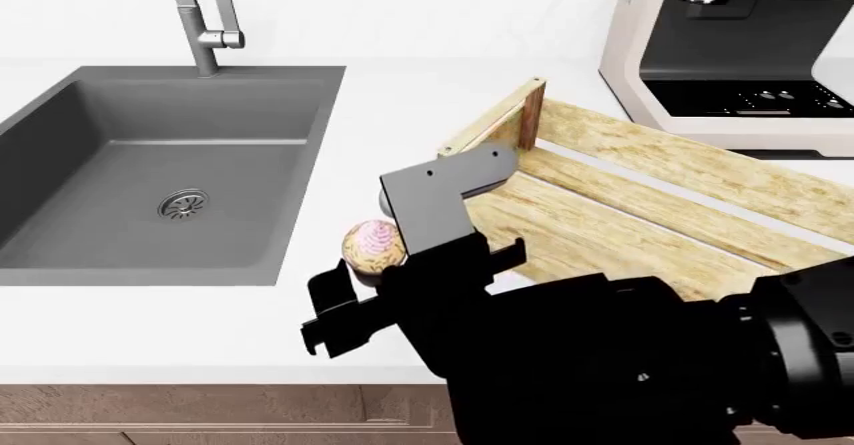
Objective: Move the fresh-baked cupcake off the tray onto the counter, and place the bowl used for mixing into the sink.
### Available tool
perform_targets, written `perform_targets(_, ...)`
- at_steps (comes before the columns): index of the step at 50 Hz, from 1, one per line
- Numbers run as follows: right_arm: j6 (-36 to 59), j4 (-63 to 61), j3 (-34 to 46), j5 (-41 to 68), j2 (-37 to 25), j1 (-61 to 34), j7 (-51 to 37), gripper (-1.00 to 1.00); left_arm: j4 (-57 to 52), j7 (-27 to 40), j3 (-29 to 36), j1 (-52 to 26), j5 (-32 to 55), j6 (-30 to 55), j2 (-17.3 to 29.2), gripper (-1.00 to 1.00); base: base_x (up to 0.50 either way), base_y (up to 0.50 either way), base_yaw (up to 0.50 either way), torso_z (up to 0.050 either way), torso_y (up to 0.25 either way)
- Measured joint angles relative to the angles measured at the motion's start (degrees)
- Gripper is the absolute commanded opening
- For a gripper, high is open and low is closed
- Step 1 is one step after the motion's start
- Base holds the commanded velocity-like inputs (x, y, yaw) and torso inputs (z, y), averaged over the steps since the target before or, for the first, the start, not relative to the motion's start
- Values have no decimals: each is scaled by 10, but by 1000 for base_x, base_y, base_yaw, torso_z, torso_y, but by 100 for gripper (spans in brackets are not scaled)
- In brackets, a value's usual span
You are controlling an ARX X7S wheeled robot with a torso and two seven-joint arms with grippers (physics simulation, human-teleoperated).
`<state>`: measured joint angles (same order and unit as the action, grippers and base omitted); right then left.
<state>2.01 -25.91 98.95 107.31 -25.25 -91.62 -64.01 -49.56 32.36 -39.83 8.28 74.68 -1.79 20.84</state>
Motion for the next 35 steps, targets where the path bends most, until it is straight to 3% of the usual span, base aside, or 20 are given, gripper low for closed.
perform_targets(35,5,14,4,-1,4,19,10,-100,1,0,2,1,-1,-3,2,100,0,0,0,0,0)
